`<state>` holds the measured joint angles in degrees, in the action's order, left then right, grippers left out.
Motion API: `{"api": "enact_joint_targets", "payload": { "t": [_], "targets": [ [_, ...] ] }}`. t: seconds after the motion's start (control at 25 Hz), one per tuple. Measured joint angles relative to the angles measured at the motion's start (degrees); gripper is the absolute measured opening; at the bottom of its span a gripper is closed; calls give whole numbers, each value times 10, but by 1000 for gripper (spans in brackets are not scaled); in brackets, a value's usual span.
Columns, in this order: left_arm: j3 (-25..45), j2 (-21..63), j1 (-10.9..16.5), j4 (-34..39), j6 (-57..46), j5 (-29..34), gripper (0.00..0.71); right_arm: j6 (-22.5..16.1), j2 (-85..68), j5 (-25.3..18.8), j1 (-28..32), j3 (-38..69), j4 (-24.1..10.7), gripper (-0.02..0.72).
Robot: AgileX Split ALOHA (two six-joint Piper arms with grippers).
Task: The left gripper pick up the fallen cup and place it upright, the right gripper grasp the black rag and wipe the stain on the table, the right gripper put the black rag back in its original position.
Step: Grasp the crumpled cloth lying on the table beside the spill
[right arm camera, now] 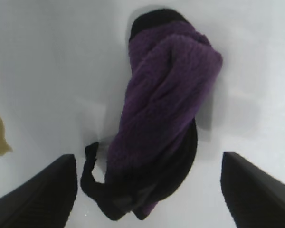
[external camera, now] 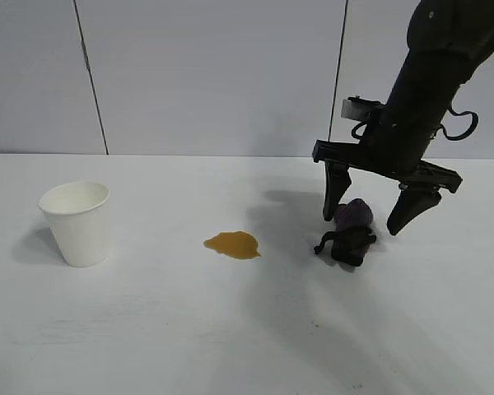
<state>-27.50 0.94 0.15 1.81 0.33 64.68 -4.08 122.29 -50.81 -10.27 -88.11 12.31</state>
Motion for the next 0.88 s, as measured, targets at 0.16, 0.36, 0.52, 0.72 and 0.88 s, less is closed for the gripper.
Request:
{"api": "enact_joint_targets", "payload": {
  "t": [0.16,0.36,0.52,0.72,0.88],
  "targets": [
    [0,0,0,0,0,0,688,-4,0,13,0,0,-9,538],
    [0,0,0,0,0,0,688,-12,0,22,0,0,-27,530],
    [0,0,0,0,0,0,688,-19,1,23,0,0,-40,524],
    [0,0,0,0,0,0,688,-21,4,23,0,0,-42,524],
    [0,0,0,0,0,0,688,-25,14,23,0,0,-41,522]
  ]
}}
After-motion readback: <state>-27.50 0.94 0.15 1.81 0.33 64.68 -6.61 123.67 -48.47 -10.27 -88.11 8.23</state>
